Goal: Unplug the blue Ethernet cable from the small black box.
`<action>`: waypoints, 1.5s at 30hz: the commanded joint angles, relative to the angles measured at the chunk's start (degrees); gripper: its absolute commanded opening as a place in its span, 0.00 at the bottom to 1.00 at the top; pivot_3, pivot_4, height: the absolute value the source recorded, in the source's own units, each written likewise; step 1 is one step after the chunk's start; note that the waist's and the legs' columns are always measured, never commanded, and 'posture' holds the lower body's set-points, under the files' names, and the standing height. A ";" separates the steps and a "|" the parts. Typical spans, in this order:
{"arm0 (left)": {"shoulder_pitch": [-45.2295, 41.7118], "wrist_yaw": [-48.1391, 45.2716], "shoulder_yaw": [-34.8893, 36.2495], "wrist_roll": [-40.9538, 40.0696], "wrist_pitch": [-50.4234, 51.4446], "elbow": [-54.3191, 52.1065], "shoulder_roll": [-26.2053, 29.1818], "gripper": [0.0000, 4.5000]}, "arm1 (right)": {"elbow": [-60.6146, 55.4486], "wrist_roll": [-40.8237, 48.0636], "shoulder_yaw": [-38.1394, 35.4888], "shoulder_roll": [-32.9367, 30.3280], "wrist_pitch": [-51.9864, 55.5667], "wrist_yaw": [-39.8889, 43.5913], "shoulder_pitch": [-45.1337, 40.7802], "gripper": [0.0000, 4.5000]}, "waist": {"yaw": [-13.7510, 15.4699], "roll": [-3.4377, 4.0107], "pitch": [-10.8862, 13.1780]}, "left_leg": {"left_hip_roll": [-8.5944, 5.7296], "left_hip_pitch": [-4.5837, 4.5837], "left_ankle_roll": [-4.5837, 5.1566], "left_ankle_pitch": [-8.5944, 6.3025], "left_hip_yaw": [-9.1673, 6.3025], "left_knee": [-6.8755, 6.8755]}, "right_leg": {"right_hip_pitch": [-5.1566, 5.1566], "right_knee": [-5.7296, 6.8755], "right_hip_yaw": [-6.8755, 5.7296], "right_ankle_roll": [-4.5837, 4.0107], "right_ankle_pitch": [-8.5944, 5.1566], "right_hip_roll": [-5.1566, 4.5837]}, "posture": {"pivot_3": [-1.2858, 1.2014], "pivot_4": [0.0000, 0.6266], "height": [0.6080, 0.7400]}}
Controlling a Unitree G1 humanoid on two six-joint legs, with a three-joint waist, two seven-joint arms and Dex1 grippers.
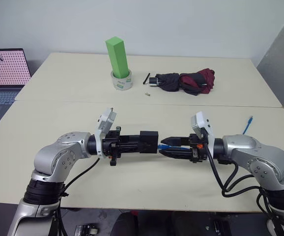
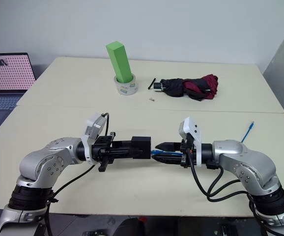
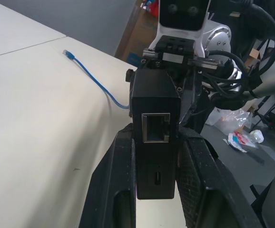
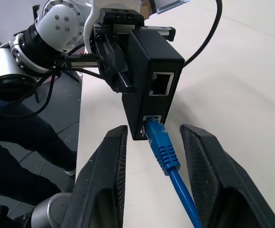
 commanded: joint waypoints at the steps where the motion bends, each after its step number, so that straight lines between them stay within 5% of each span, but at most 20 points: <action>1: -1.04 -0.14 0.68 -1.22 -0.02 -1.70 0.25 0.17 | -0.30 0.35 -0.31 0.66 0.09 1.10 -1.49 0.41 | -0.01 0.00 0.00 | 0.00 0.00 0.00 0.00 0.00 0.00 | 0.00 0.00 0.00 0.00 0.00 0.00 | 0.52 0.24 1.00; 7: -1.19 0.03 0.75 -1.22 0.11 -1.89 0.06 0.17 | 0.55 -0.61 0.05 1.03 0.17 2.02 -2.16 0.41 | 0.00 0.00 0.00 | 0.00 0.00 0.00 0.00 0.00 0.00 | 0.00 0.00 0.00 0.00 0.00 0.00 | 0.52 0.24 1.00; 16: -1.67 0.86 0.63 -1.77 0.51 -2.33 -0.68 0.17 | 1.31 -3.71 1.96 0.53 -0.80 4.64 -3.48 0.01 | 0.00 0.00 0.00 | 0.00 0.00 0.00 0.00 0.00 0.00 | -0.01 0.00 0.00 0.00 0.00 0.00 | 0.52 0.24 1.00; 39: 0.77 -2.37 -0.41 4.09 -5.57 -0.20 3.63 0.17 | 9.96 -10.81 0.38 -6.00 -4.59 11.52 -3.54 0.00 | 0.00 0.01 0.01 | 0.01 -0.01 0.17 -0.09 0.00 -0.01 | -0.01 -0.03 0.00 0.00 0.00 0.00 | 0.52 0.24 1.00; 45: 1.36 -0.72 -1.50 7.33 -8.77 1.16 3.05 0.17 | 35.43 -33.11 0.83 3.38 -24.04 -13.11 -9.21 0.00 | -0.14 0.01 0.01 | 0.02 0.03 0.14 -0.08 0.05 0.01 | 0.00 0.01 0.02 0.00 0.00 0.01 | 0.52 0.24 1.00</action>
